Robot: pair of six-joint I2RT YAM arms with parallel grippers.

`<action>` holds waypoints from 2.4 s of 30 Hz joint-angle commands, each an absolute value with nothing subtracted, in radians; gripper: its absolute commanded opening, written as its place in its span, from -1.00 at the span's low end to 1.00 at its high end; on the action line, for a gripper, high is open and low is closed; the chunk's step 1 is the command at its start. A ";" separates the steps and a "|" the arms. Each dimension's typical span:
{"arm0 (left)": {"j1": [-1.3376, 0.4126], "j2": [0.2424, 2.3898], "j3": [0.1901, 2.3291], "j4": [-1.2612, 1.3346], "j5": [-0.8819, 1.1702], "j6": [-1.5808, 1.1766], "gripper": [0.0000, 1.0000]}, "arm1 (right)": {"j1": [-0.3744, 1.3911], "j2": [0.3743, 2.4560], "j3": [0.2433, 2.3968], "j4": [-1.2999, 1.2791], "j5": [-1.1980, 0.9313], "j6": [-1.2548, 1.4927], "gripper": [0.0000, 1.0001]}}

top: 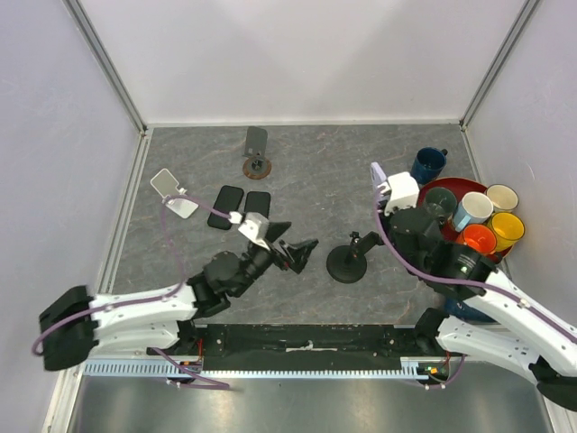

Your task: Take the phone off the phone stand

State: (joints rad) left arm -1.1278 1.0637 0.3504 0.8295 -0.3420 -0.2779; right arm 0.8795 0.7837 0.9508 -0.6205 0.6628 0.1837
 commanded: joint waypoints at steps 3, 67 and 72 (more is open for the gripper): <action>-1.124 0.830 0.538 0.246 -0.543 -0.486 1.00 | 0.879 0.877 1.006 -0.434 0.508 0.118 -1.00; -1.123 0.959 0.883 0.006 -0.787 -0.672 0.54 | 1.203 1.224 0.801 0.224 0.612 0.049 -1.00; -1.097 0.884 0.942 -0.210 -0.744 -0.707 0.55 | 1.212 1.226 0.752 0.308 0.655 -0.023 -1.00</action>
